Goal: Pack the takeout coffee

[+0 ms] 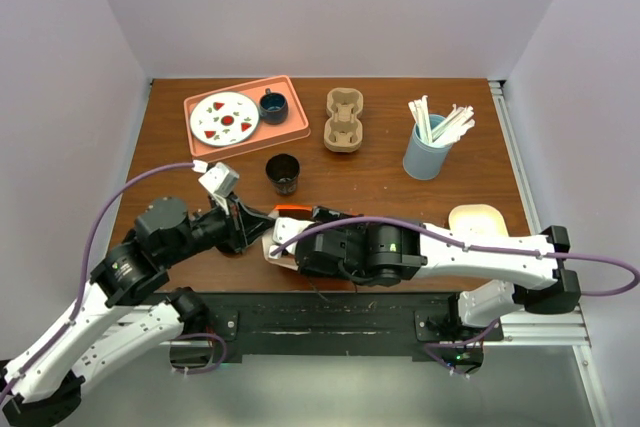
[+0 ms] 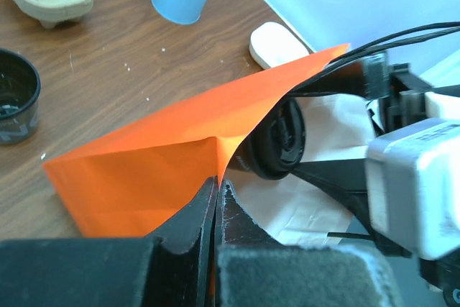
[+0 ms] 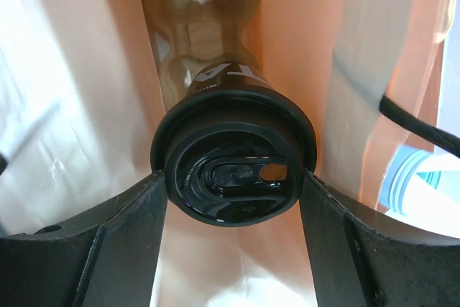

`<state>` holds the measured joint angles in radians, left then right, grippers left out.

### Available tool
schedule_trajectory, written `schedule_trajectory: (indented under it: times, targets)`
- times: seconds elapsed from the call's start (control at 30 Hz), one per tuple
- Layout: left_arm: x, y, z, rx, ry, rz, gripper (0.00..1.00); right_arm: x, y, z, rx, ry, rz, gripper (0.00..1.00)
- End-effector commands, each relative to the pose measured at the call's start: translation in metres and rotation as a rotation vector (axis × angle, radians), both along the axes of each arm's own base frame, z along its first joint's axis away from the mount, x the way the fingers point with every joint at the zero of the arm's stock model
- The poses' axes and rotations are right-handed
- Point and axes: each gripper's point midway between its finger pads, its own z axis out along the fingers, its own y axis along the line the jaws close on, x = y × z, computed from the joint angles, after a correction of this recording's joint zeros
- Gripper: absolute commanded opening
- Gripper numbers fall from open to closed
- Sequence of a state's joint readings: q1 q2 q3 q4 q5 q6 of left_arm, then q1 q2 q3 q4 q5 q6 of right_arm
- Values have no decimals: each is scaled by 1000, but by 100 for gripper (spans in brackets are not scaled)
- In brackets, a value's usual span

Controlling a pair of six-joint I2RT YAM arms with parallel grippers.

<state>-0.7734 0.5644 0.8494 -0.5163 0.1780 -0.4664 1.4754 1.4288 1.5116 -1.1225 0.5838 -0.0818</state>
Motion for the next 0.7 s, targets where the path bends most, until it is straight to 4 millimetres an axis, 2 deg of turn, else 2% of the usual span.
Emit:
schedule_trajectory:
  times: [0.0,0.2,0.23,0.37,0.5,0.67]
  targets:
    - [0,3,26,-47,-102,-5,0,3,10,7,16,-63,59,36]
    - [-2,-1,24,-79,-85,-17,0,8,8,-1,-31,-122,122,36]
    - [-3,-4,13,-73,-65,-28,0,10,9,-1,-23,-134,116,36]
    - [-4,-6,0,-49,-17,-36,0,6,5,-4,2,-133,161,36]
    - [-3,-6,-7,-25,2,-35,0,5,-10,-21,-40,-120,165,36]
    - [-6,-10,-11,-19,34,-57,0,0,-12,-31,-45,-96,177,36]
